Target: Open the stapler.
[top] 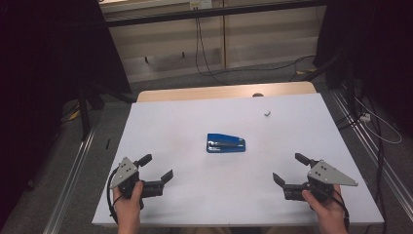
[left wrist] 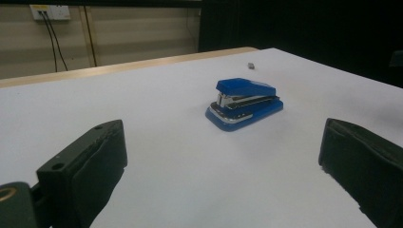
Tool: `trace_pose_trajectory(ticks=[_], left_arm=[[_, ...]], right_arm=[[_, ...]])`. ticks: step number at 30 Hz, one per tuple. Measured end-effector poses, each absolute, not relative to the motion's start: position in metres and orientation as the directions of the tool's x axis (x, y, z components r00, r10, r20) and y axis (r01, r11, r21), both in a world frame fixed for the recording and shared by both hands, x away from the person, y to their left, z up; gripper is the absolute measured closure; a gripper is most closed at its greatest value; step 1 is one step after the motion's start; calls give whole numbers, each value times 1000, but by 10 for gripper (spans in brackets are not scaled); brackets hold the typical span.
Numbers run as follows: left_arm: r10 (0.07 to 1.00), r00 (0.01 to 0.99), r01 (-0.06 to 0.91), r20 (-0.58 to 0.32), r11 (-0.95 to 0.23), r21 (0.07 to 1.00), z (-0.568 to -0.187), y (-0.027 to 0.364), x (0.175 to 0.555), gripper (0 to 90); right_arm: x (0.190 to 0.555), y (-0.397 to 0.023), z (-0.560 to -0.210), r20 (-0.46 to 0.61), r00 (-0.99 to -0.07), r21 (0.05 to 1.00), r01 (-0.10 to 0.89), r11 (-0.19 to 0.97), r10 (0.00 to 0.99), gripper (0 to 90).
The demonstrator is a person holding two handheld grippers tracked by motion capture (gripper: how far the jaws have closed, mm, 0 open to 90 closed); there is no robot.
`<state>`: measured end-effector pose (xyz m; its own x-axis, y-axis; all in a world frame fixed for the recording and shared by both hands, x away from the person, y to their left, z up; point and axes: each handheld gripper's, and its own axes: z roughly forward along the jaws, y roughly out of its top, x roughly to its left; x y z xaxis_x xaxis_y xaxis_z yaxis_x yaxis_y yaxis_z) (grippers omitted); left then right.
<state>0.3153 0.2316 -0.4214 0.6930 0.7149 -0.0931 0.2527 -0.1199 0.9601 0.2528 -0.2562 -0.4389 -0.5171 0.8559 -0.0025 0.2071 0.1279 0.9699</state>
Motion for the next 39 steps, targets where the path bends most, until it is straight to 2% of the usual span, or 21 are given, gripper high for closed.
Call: trace_pose_trajectory(ticks=[13, 17, 21, 27, 39], left_arm=[[708, 703, 241, -65, -152, 958, -419, 229, 320, 21], [689, 720, 232, -84, -125, 965, -414, 224, 329, 20], [675, 731, 239, -103, -112, 964, -414, 222, 334, 20], [644, 755, 229, -127, -77, 970, -410, 211, 347, 13], [613, 777, 253, -140, -101, 962, -414, 192, 366, 23]], right_arm=[[258, -251, -439, -6, -545, 968, 206, 141, 838, 33], [265, -247, -440, -45, -549, 964, 194, 180, 834, 38], [267, -248, -442, -22, -555, 963, 211, 166, 832, 36], [267, -253, -442, -10, -537, 965, 217, 150, 844, 33], [282, -257, -440, -21, -499, 964, 220, 149, 866, 34]])
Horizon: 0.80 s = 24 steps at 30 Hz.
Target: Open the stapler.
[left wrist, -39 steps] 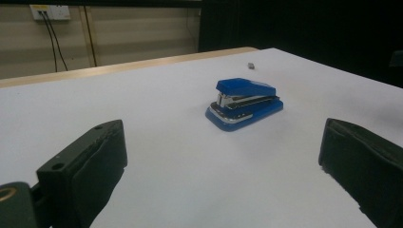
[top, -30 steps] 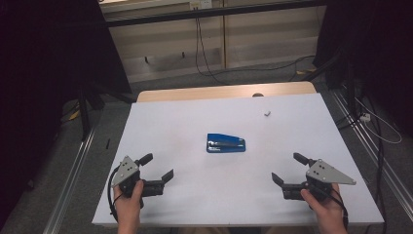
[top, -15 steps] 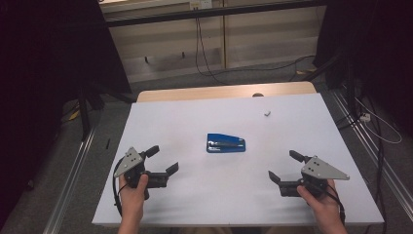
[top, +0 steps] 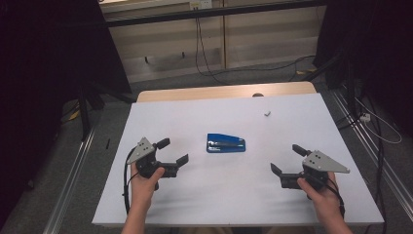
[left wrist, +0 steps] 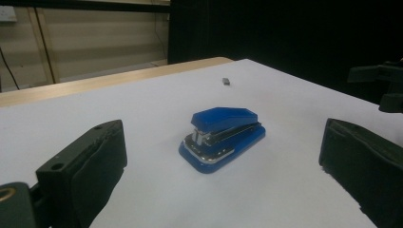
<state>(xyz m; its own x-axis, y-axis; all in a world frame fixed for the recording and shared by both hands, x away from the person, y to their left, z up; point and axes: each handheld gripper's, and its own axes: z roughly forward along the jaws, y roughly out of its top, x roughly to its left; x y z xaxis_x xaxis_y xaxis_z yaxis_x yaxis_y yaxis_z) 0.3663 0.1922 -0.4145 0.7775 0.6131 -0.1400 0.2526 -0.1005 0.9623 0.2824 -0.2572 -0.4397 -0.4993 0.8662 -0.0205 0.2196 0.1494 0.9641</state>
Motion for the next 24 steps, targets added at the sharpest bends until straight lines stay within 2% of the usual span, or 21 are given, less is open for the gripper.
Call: trace_pose_trajectory(ticks=[24], left_arm=[[578, 806, 280, -129, -180, 943, -422, 156, 397, 22]], right_arm=[[304, -254, -434, -13, -491, 971, 201, 128, 871, 33]])
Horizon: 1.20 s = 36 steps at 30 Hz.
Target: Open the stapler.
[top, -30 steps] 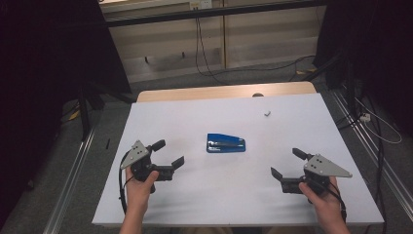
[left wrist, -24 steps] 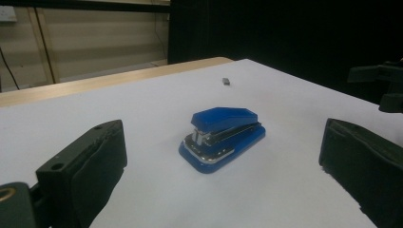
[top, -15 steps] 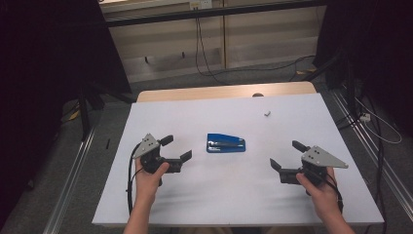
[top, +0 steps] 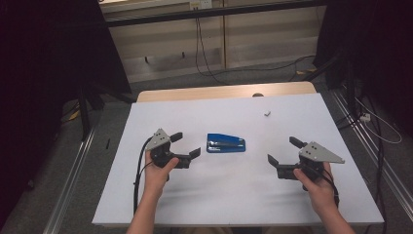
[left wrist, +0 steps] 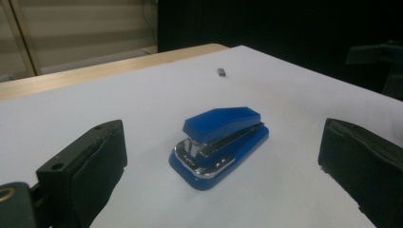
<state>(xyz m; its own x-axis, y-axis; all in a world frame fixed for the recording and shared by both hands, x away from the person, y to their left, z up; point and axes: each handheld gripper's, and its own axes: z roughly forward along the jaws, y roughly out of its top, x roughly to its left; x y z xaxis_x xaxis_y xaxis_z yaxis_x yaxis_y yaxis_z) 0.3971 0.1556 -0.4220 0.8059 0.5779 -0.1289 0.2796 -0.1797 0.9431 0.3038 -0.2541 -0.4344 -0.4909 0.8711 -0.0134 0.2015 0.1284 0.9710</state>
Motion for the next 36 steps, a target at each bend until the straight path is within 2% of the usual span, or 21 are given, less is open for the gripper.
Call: trace_pose_trajectory(ticks=[7, 11, 20, 22, 29, 36], left_arm=[[556, 819, 291, -139, -195, 937, -428, 144, 405, 27], [529, 840, 288, -121, -245, 926, -430, 136, 410, 35], [546, 826, 314, -142, -236, 920, -437, 128, 425, 39], [553, 823, 326, -129, -273, 905, -440, 124, 431, 44], [557, 825, 315, -97, -308, 898, -443, 120, 436, 89], [564, 819, 332, -109, -310, 891, -451, 117, 450, 115]], right_arm=[[304, -254, -432, -7, -484, 973, 197, 117, 875, 31], [303, -252, -430, -17, -494, 974, 188, 126, 869, 32], [308, -247, -427, -15, -509, 975, 185, 126, 860, 31], [310, -246, -427, -8, -510, 975, 187, 120, 860, 31], [311, -246, -429, -17, -516, 972, 193, 136, 857, 33], [315, -244, -430, -5, -521, 970, 204, 130, 854, 32]])
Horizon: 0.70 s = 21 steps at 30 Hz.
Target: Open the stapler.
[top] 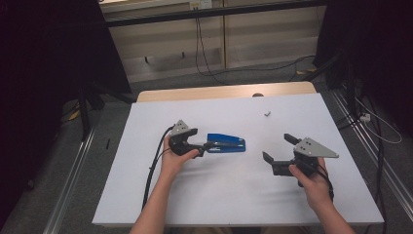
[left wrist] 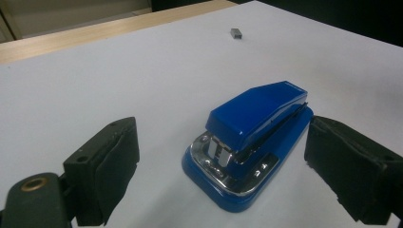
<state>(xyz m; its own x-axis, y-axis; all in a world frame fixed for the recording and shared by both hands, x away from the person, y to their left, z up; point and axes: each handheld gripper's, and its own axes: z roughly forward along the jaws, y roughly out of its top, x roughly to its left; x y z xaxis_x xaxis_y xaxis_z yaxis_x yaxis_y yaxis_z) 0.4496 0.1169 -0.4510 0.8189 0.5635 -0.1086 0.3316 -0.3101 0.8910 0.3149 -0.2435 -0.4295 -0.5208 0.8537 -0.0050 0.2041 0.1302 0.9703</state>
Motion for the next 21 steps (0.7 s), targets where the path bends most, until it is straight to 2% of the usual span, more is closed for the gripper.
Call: trace_pose_trajectory(ticks=[7, 12, 15, 17, 21], left_arm=[[549, 831, 339, -94, -364, 867, -454, 111, 456, 139], [526, 843, 352, -116, -374, 858, -459, 108, 462, 166], [518, 849, 354, -108, -404, 843, -462, 105, 465, 199], [515, 850, 363, -106, -430, 827, -464, 103, 465, 256], [487, 869, 335, -88, -448, 829, -464, 100, 466, 301]], right_arm=[[322, -241, -430, -2, -527, 969, 209, 132, 850, 31], [324, -236, -429, -16, -539, 968, 201, 148, 842, 31], [325, -234, -429, -12, -544, 968, 204, 146, 839, 32], [326, -233, -430, -12, -546, 967, 206, 149, 838, 32], [328, -232, -432, -10, -550, 964, 217, 154, 835, 33]])
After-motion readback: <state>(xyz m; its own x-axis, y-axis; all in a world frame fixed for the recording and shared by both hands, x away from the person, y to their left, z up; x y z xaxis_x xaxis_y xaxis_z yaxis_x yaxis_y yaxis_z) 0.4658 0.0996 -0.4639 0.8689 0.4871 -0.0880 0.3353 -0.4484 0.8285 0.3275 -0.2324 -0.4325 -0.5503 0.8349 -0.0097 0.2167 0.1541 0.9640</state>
